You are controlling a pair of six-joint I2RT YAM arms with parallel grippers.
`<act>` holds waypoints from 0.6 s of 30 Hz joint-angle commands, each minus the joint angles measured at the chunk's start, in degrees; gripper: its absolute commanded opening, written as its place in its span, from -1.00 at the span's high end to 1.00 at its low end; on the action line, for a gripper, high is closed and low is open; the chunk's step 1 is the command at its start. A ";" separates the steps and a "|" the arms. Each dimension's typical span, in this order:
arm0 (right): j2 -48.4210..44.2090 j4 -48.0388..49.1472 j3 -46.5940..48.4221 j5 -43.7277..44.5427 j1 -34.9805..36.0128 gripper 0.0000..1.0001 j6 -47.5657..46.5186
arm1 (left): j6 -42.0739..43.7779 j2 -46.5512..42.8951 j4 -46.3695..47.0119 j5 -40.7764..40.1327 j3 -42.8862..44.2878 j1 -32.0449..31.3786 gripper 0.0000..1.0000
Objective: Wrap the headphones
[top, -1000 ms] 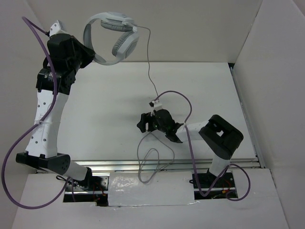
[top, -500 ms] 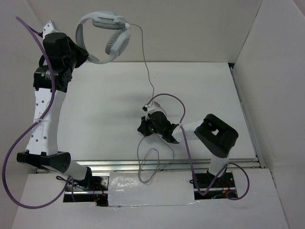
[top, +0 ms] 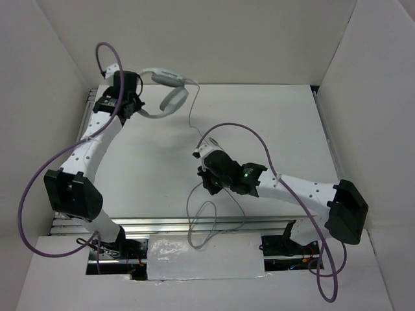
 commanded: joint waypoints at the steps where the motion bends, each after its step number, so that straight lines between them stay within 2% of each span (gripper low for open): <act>1: -2.43 -21.69 8.88 5.14 4.21 1.00 -5.31 | 3.68 -2.07 12.41 -2.88 -3.43 -3.38 1.00; 4: -4.45 -27.34 16.62 10.76 7.99 1.00 -9.62 | 6.93 -3.21 17.32 -3.22 -7.99 -5.48 1.00; 8: -9.19 -29.21 24.72 20.42 8.89 1.00 -18.91 | 15.45 -3.83 20.59 -1.39 -11.09 -8.99 1.00; 14: -17.55 -23.85 26.13 24.92 0.11 1.00 -27.90 | 26.79 -7.87 27.97 0.72 -20.39 -14.63 1.00; 16: -18.86 -23.23 26.75 22.65 -3.83 1.00 -30.97 | 30.13 -9.98 31.31 2.31 -24.09 -15.77 1.00; 18: -19.48 -21.66 26.57 21.42 -5.96 1.00 -32.47 | 33.03 -12.44 34.55 9.15 -27.15 -16.12 1.00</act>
